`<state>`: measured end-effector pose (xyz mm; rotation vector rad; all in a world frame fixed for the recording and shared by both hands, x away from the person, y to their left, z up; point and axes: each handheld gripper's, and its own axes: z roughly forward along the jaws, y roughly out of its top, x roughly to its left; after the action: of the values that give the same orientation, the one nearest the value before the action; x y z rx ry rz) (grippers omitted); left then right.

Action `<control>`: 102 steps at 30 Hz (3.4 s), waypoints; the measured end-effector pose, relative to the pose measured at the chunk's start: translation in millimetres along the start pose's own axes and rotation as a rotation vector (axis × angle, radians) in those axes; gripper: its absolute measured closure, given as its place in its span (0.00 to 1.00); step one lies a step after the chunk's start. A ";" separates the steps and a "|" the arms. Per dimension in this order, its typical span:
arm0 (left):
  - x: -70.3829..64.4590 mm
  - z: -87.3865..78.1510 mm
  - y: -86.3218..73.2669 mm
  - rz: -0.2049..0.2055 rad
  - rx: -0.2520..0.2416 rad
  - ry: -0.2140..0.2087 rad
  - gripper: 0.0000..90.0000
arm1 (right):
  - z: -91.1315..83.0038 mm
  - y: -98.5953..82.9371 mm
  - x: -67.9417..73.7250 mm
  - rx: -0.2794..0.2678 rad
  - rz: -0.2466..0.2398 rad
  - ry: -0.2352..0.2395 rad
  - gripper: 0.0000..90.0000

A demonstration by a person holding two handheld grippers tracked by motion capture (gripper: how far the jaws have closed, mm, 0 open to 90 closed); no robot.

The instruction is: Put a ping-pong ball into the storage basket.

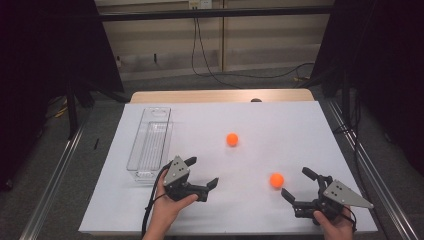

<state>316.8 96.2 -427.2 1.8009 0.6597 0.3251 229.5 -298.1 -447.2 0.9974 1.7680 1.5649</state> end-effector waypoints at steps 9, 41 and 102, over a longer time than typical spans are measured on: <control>-2.2 4.4 1.2 0.002 0.005 -0.006 0.02 | -0.3 0.2 -0.1 0.000 -0.001 0.000 0.02; -12.8 23.8 4.3 0.020 0.038 -0.042 0.02 | -0.9 0.6 -0.4 -0.005 0.003 0.002 0.02; -28.8 53.2 9.0 0.036 0.085 -0.090 0.02 | -1.4 1.0 -0.2 -0.009 0.003 0.010 0.02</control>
<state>324.1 35.7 -433.2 1.8988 0.5863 0.2415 228.6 -299.0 -445.9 0.9898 1.7650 1.5812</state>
